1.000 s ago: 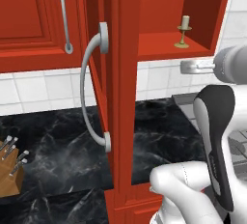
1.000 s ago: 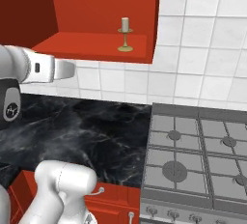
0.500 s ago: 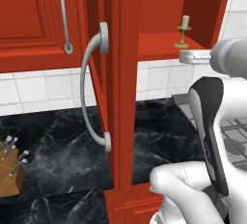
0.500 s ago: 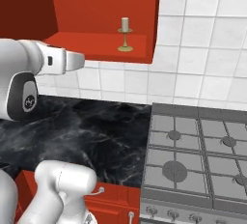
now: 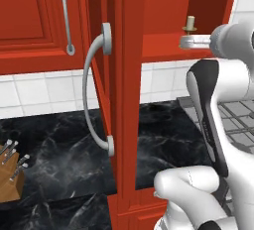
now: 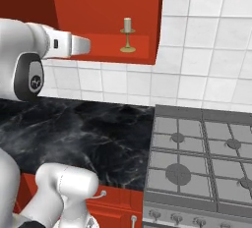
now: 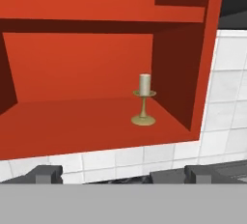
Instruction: Get the candle and the wine from the cabinet and move them to the dining counter.
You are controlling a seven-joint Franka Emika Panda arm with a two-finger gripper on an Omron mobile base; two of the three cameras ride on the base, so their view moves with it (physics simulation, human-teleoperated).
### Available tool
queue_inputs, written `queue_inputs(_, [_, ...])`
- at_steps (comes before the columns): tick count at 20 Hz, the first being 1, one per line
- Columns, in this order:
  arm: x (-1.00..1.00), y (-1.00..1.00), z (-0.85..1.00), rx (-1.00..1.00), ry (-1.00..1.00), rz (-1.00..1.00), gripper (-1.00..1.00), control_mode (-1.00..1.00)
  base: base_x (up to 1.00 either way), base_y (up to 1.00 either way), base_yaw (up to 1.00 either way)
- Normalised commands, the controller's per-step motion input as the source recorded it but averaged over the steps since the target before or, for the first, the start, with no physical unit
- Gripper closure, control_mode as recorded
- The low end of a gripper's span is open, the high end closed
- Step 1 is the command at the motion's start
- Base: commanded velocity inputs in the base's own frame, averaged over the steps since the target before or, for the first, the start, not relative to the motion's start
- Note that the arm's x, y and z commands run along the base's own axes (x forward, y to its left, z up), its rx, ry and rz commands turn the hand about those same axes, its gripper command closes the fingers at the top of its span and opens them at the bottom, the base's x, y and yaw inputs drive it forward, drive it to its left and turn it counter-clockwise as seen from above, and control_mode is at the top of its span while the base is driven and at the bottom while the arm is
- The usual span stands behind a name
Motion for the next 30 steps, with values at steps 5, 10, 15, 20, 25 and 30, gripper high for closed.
queue_inputs(5, [0.39,-0.07,0.04,0.0,0.0,-0.03,-1.0,-1.0,0.0,0.0,0.0])
queue_inputs(10, [0.32,-0.05,0.0,0.0,0.0,-0.01,-1.0,-1.0,0.0,0.0,0.0])
queue_inputs(15, [0.39,-0.03,0.0,0.0,0.0,-0.02,-1.0,-1.0,0.0,0.0,0.0])
queue_inputs(20, [0.41,-0.06,0.0,0.01,0.0,-0.01,-1.0,-1.0,0.0,0.0,0.0])
queue_inputs(25, [0.37,-0.12,0.0,0.02,0.0,0.0,-1.0,-1.0,0.0,0.0,0.0])
queue_inputs(30, [0.33,-0.15,0.0,0.03,0.0,0.0,-1.0,-1.0,0.0,0.0,0.0])
